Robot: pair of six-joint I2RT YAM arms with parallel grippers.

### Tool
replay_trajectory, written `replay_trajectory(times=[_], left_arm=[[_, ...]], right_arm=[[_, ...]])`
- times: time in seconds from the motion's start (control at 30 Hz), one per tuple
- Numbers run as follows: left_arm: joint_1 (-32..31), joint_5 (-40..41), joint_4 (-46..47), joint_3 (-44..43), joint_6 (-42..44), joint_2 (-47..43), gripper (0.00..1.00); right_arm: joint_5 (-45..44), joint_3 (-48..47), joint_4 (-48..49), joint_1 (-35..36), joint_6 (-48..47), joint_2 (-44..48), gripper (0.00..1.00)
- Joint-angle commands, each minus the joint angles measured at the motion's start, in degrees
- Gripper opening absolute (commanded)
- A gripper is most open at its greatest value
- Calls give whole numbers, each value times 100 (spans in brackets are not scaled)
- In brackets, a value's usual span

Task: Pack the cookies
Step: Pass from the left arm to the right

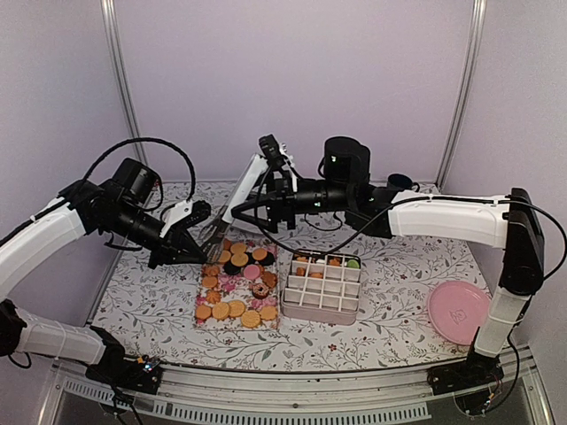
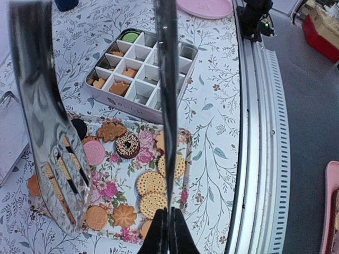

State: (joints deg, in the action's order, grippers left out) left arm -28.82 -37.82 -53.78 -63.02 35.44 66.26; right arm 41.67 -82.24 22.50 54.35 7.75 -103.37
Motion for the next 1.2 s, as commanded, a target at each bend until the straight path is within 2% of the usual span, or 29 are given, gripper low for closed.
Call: replay_trajectory(times=[0.0,0.13,0.27,0.4,0.83,1.0,1.17], left_arm=[[-89,79,204,79,143,-118,0],[-89,84,203,84,117,-113,0],[-89,59,207,56,84,-100,0],[-97,55,202,23,64,-87,0],[-112,234,46,-97,235,178,0],[-115,278,76,-158,239,121,0],[-115,297,72,-160,252,106,0]], right_arm=[[88,-98,-369,-29,-197,366,72],[468,-91,-458,-127,-100,459,83],[500,-85,-458,-165,-55,510,87],[535,-140,-474,-225,-9,509,85],[564,-802,-1523,-159,-598,-17,73],[393,-769,-1879,-128,-948,-74,69],[210,-581,-1808,-113,-1023,-49,64]])
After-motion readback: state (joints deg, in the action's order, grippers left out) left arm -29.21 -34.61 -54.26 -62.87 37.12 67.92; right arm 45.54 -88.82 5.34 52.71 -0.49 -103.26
